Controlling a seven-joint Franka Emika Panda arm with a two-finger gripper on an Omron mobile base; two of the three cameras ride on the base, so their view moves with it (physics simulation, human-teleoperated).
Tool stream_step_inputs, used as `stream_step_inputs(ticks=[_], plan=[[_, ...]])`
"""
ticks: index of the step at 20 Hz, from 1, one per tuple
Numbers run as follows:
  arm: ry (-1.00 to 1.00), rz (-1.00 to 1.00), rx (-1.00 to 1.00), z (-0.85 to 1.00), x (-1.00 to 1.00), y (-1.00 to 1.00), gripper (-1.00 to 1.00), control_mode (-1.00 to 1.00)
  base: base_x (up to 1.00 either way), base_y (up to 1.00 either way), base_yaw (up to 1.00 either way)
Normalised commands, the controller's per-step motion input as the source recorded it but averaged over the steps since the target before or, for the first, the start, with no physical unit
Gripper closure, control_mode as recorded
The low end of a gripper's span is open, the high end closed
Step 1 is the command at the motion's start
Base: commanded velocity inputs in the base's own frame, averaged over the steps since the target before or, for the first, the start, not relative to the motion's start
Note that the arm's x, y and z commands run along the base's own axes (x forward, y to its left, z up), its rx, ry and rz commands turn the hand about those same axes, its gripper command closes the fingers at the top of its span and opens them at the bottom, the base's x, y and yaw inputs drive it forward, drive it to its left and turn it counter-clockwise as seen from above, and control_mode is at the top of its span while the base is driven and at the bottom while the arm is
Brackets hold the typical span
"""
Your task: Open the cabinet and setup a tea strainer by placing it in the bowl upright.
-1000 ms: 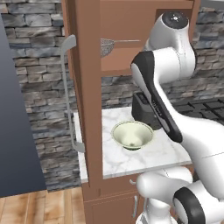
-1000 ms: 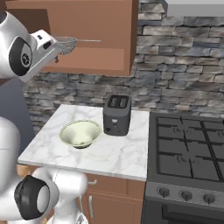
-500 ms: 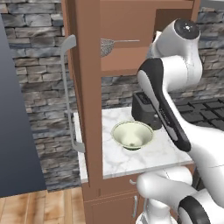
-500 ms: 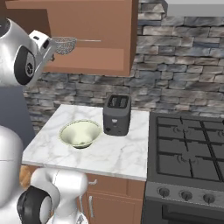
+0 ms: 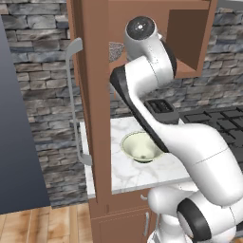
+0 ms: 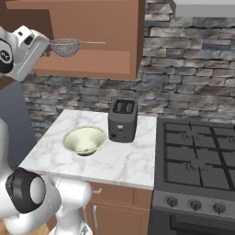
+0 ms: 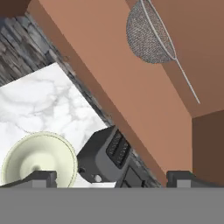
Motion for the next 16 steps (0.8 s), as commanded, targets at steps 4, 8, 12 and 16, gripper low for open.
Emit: stream_step_inputs(ticks=[4, 8, 12, 16], plan=[[-0.14, -0.05, 0.00, 0.00, 0.60, 0.20, -1.00, -1.00, 0.00, 0.00, 0.00], [-0.20, 0.08, 0.00, 0.01, 0.51, -0.02, -1.00, -1.00, 0.00, 0.00, 0.00], [-0.02, 0.18, 0.00, 0.00, 0.35, -0.32, -1.00, -1.00, 0.00, 0.00, 0.00], [0.00, 0.14, 0.02, 0.00, 0.24, -0.23, -1.00, -1.00, 0.00, 0.00, 0.00]])
